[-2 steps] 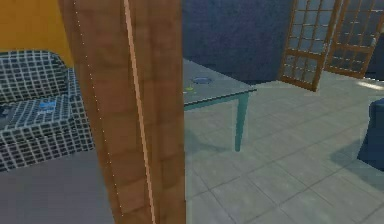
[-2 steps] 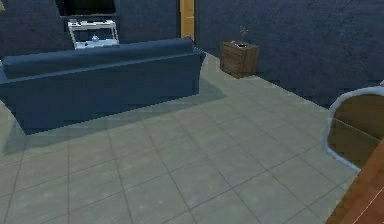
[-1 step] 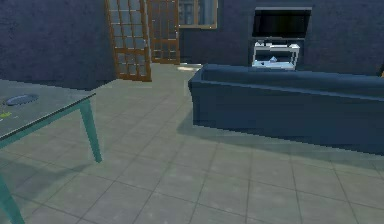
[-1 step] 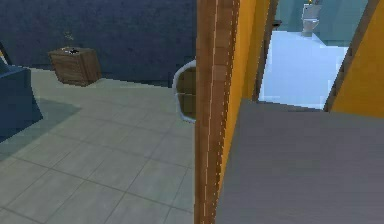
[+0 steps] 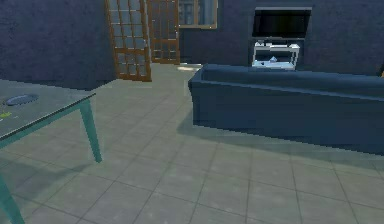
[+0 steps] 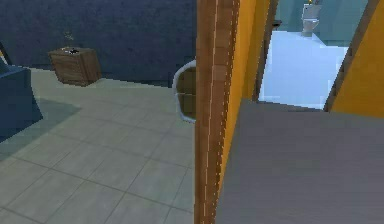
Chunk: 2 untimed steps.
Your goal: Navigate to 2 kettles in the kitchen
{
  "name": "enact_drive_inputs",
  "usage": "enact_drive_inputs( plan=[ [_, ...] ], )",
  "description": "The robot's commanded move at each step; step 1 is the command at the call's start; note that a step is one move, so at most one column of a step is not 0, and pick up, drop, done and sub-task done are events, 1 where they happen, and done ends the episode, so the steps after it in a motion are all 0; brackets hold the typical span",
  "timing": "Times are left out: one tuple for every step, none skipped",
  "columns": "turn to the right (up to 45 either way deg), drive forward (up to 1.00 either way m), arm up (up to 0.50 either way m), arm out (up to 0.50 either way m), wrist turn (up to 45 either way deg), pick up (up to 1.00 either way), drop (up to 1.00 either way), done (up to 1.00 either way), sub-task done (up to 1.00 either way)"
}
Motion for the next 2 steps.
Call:
enact_drive_inputs(
  plan=[
    [45.0, 0.00, 0.00, 0.00, 0.0, 0.00, 0.00, 0.00, 0.00],
    [-45.0, 0.00, 0.00, 0.00, 0.0, 0.00, 0.00, 0.00, 0.00]
  ],
)
